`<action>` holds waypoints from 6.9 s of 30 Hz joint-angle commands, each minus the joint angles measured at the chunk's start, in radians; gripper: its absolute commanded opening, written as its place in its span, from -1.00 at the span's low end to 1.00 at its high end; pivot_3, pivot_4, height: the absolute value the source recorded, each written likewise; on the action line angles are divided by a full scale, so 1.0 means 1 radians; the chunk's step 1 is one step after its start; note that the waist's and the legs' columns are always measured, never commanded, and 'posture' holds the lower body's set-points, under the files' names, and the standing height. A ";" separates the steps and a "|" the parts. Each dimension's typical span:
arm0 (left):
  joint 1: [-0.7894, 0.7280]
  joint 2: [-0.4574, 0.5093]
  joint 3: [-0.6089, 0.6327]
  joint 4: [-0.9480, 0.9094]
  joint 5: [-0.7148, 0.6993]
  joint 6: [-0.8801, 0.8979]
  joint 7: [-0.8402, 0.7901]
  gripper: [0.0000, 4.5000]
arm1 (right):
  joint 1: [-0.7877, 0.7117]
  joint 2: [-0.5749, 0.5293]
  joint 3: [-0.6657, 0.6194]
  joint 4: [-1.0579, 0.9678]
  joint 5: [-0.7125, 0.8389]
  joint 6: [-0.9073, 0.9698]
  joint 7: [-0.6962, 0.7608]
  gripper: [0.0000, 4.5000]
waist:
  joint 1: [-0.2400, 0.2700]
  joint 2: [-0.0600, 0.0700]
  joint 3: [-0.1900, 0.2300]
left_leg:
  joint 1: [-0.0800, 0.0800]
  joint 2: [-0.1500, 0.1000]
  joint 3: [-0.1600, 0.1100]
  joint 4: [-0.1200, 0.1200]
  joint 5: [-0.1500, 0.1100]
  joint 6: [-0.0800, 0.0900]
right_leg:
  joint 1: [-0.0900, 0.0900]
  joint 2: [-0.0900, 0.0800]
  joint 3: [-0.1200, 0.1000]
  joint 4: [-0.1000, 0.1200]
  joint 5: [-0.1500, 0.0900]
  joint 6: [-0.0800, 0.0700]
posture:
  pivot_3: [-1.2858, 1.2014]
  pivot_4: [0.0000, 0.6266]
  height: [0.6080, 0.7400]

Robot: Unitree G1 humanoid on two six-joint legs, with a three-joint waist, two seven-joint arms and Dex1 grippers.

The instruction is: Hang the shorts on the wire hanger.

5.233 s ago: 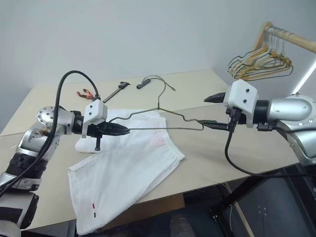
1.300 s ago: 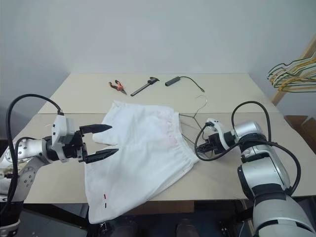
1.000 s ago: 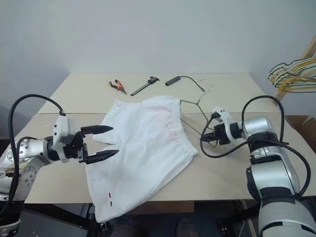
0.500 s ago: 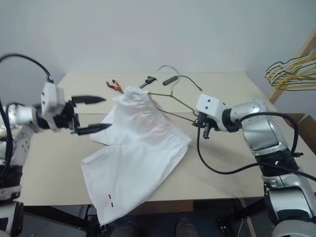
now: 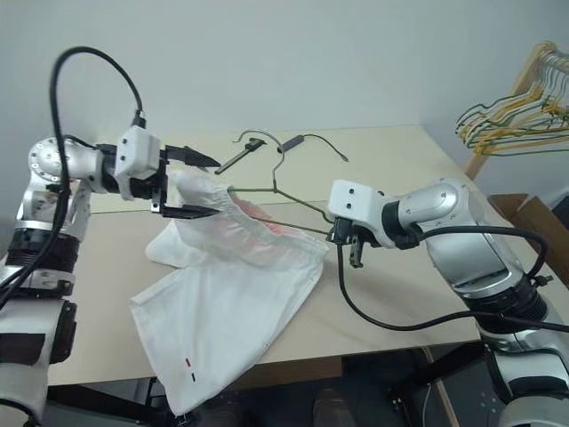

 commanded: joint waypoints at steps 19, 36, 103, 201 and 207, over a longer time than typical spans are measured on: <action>-0.096 -0.057 -0.060 0.206 0.141 -0.198 -0.069 -0.68 | -0.047 -0.026 0.009 -0.049 0.048 0.008 -0.013 -1.00 | -0.024 0.000 0.000 | -0.001 0.000 -0.001 0.000 0.000 0.000 | -0.001 0.000 0.000 0.001 0.000 0.001 | -0.06 -1.00 1.00; 0.044 -0.013 0.033 0.036 0.036 0.019 -0.040 -1.00 | 0.065 -0.100 -0.179 0.056 0.056 -0.055 -0.101 0.25 | -0.025 0.000 0.000 | -0.001 0.000 -0.001 0.001 0.000 0.000 | -0.001 -0.001 0.000 0.001 0.000 0.001 | -0.08 -1.00 1.00; 0.266 0.101 0.016 -0.163 0.079 0.134 0.063 -1.00 | 0.269 0.226 -0.434 0.292 0.359 -0.046 -0.468 -0.98 | -0.052 -0.001 -0.001 | 0.001 0.000 -0.012 0.001 0.000 0.000 | 0.001 -0.001 0.002 0.002 0.001 0.002 | -0.07 -1.00 1.00; 0.131 -0.058 -0.051 -0.088 0.113 0.114 0.077 -1.00 | -0.206 0.104 0.098 0.578 0.007 -0.435 0.203 -0.31 | -0.099 -0.001 -0.001 | 0.000 -0.001 -0.012 0.002 -0.001 0.001 | 0.000 -0.002 0.002 0.003 0.001 0.002 | -0.09 -1.00 1.00; 0.112 -0.079 -0.038 -0.064 0.082 0.089 0.045 -0.87 | -0.158 0.075 0.060 0.502 0.057 -0.353 0.249 -1.00 | -0.103 -0.001 -0.001 | 0.000 -0.001 -0.012 0.001 -0.001 0.001 | 0.000 -0.003 0.002 0.003 0.001 0.002 | -0.11 -1.00 1.00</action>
